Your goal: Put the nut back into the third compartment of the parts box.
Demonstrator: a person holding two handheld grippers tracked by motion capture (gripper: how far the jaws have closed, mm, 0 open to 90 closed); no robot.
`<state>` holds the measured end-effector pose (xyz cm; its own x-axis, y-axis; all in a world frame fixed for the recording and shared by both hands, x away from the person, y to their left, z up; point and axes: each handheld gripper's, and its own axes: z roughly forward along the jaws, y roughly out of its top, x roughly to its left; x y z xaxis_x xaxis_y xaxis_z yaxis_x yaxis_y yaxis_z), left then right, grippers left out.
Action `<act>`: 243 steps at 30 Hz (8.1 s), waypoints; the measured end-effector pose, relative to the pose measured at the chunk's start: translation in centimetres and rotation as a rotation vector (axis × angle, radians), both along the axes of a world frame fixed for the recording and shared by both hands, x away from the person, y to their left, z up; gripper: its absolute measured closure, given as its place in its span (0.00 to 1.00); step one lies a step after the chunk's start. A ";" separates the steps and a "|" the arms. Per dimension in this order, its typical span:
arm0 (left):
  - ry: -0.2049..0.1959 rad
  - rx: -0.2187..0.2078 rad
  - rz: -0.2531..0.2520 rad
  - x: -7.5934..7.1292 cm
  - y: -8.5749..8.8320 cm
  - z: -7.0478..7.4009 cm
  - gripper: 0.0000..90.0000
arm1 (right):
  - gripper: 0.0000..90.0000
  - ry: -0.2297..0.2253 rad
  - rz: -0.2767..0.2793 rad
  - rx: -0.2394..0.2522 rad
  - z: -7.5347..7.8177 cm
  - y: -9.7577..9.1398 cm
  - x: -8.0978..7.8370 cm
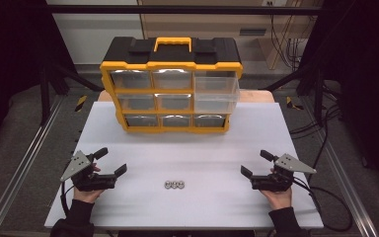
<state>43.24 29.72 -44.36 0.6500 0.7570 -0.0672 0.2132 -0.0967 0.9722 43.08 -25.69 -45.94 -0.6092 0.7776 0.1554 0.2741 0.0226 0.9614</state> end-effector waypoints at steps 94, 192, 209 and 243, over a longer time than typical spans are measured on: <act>0.023 0.013 -0.004 0.2 -0.1 -0.6 0.03 | 0.77 0.328 0.438 -0.402 -2.9 19.7 2.0; 0.024 0.016 -0.012 0.1 -0.3 -0.6 0.03 | 0.78 0.004 0.025 -0.276 24.5 10.4 9.9; 0.024 0.018 -0.013 0.1 -0.3 -0.6 0.03 | 0.78 0.107 0.008 -0.371 23.1 10.4 11.8; 0.020 0.008 -0.012 0.0 -0.2 -0.6 0.03 | 0.08 -0.135 -0.020 -0.159 23.3 8.9 7.0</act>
